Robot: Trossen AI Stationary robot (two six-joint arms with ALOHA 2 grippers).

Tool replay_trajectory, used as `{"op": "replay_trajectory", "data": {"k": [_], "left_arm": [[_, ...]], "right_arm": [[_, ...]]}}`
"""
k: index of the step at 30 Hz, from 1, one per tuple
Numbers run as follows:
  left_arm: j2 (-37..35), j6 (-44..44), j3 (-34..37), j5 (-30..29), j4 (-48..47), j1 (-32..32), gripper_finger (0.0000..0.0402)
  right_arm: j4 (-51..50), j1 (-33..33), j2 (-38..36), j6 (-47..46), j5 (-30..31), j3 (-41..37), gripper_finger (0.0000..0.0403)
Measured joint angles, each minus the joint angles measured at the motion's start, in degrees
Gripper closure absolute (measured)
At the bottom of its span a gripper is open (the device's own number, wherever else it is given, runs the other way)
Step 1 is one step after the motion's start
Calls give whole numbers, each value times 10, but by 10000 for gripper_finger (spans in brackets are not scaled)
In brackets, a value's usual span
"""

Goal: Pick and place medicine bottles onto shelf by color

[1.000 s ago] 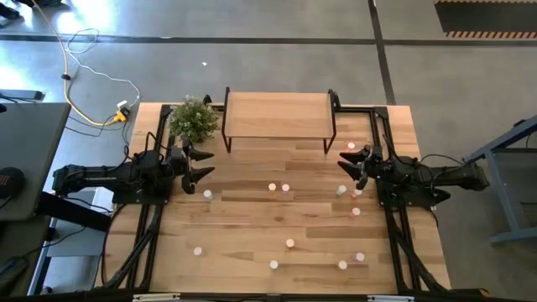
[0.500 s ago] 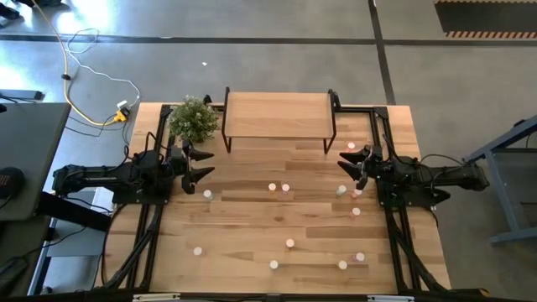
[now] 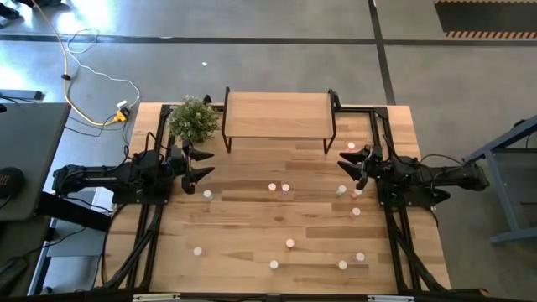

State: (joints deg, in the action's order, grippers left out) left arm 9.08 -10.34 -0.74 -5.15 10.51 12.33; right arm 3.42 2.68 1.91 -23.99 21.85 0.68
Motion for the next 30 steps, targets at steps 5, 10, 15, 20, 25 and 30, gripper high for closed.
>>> {"op": "replay_trajectory", "data": {"k": [5, 10, 15, 20, 25, 30], "left_arm": [[0, 0, 0, 0, 0, 0, 163], [0, 0, 0, 0, 0, 0, 163], [0, 0, 0, 0, 0, 0, 163], [0, 0, 0, 0, 0, 0, 163], [0, 0, 0, 0, 0, 0, 163], [0, 0, 0, 0, 0, 0, 163]], "right_arm": [[0, 0, 0, 0, 0, 0, 199], [0, 0, 0, 0, 0, 0, 199], [2, 0, 0, 0, 0, 0, 199], [10, 0, 0, -30, 0, 0, 199], [11, 0, 0, -36, 2, 0, 199], [39, 0, 0, -74, 4, 0, 199]]}}
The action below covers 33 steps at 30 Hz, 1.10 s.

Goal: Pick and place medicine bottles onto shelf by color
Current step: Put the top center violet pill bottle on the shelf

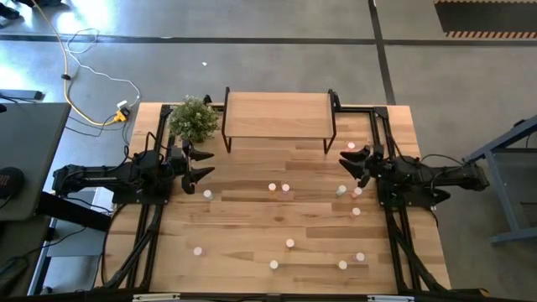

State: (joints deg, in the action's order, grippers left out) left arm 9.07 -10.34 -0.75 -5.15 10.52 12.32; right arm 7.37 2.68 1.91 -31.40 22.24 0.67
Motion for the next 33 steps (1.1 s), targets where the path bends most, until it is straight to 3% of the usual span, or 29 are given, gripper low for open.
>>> {"op": "replay_trajectory", "data": {"k": [9, 13, 17, 28, 33], "left_arm": [[0, 0, 0, 0, 0, 0, 163], [0, 0, 0, 0, 0, 0, 163], [0, 0, 0, 0, 0, 0, 163], [0, -2, 0, 0, 0, 0, 163], [0, -89, 0, -3, 0, 0, 163]], "right_arm": [[120, 0, 0, -26, -12, 4, 199], [85, 0, 13, -27, -13, 53, 199], [49, 0, 73, -18, -34, 136, 199], [-261, 0, 298, -79, -104, 388, 199], [-355, 1, 386, -112, -106, 460, 199]]}}
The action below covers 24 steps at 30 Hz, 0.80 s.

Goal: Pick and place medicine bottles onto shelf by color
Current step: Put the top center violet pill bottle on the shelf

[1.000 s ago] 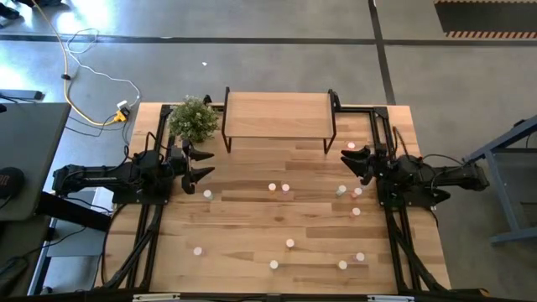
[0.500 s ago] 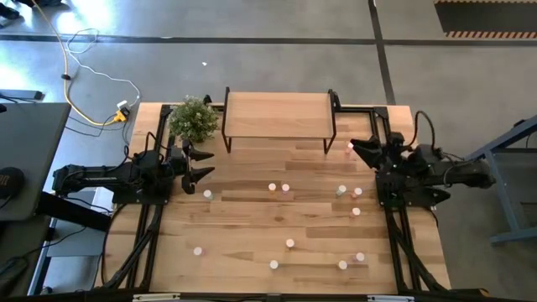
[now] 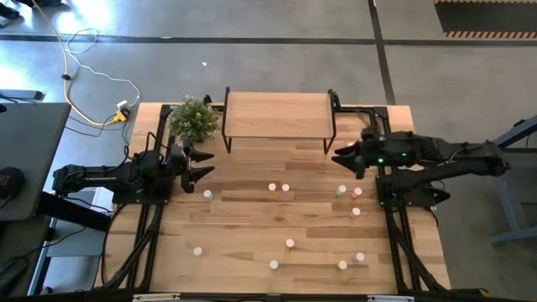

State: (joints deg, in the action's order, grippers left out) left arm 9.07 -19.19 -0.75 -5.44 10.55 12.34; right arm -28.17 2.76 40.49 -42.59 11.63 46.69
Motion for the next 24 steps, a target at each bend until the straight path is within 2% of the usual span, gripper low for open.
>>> {"op": "replay_trajectory", "data": {"k": [6, 14, 17, 24], "left_arm": [[0, -99, 0, -3, 0, 0, 163], [0, -141, 0, -3, 0, 0, 163], [0, -141, 0, -4, 0, 0, 163], [0, -143, 0, -5, 0, 0, 163]], "right_arm": [[-25, 43, 83, -38, 16, 23, 199], [8, 162, 194, -112, 205, -2, 199], [39, 189, 236, -115, 255, -2, 199], [108, 216, 330, -114, 278, -3, 199]]}}
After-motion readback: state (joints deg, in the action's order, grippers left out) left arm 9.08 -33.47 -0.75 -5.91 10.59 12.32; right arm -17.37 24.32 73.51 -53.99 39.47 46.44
